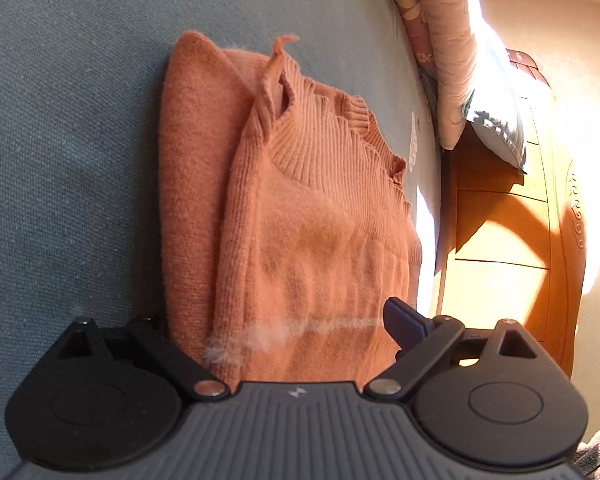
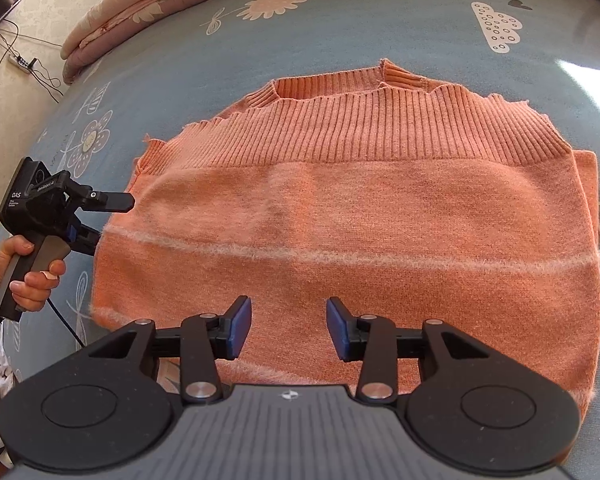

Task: Fold clothes
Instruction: 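Grasp the folded side edge of the orange sweater with the left gripper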

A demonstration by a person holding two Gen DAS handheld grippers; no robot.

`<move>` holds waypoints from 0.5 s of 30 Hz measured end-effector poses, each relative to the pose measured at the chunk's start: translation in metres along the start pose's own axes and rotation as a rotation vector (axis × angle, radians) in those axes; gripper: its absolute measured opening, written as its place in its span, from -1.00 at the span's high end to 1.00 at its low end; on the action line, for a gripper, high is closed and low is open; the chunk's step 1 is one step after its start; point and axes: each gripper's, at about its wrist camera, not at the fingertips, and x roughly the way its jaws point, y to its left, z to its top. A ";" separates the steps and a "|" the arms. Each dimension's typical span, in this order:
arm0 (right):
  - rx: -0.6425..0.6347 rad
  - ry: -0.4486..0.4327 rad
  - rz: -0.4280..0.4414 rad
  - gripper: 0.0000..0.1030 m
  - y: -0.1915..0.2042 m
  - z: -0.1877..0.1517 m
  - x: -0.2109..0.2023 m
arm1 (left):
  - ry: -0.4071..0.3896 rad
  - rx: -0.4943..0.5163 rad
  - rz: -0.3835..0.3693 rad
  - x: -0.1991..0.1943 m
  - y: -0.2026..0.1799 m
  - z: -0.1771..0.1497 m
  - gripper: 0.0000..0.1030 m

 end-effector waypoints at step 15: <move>-0.020 0.029 -0.041 0.06 0.001 -0.006 0.003 | 0.038 0.196 0.337 0.011 -0.042 0.008 0.22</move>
